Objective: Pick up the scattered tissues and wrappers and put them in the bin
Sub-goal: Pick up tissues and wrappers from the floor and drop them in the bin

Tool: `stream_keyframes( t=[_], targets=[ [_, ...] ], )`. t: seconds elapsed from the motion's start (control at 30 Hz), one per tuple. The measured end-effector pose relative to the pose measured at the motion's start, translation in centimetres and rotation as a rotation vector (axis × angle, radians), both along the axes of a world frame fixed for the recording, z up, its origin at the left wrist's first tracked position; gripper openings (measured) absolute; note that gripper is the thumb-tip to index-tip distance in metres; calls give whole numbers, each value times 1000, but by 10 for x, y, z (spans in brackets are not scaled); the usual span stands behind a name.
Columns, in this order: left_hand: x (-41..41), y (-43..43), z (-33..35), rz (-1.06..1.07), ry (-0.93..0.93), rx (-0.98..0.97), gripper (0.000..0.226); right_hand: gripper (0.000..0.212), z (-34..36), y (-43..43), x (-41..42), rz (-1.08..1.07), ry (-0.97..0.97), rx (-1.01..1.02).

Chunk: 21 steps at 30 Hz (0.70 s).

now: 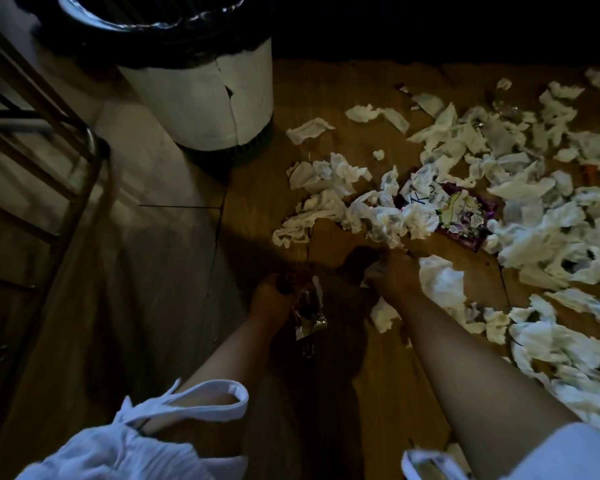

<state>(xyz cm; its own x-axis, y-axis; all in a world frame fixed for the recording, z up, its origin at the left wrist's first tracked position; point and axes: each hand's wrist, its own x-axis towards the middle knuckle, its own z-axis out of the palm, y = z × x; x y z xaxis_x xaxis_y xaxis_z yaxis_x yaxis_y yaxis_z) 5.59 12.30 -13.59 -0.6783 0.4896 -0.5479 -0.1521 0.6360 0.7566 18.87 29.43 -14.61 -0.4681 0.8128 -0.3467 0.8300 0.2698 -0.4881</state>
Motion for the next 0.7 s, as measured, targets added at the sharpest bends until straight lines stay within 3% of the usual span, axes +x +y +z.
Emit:
stream_keyframes(
  t=[0.07,0.1,0.17,0.27,0.37,0.5,0.63,0.7],
  targets=[
    [-8,-1,1,-9,-36,-25,31,6,3,-7,-6,1,26,-71],
    [-13,-1,1,2,-47,-26,31,5,6,-12,-10,19,66,-84],
    [-23,1,2,20,-37,-17,31,7,3,-13,-17,24,180,-11],
    [-38,5,5,14,-59,-5,35,24,1,5,-30,-141,297,76],
    [-54,18,9,-44,-15,-10,32,42,3,33,-35,-209,363,-72],
    [-71,51,19,-159,1,81,34,24,-1,43,-31,3,-4,-55],
    [-75,78,24,-289,323,-44,56,13,-8,28,-22,24,82,24],
    [-72,83,22,-347,362,-158,75,17,-7,27,-17,32,152,9]
  ],
)
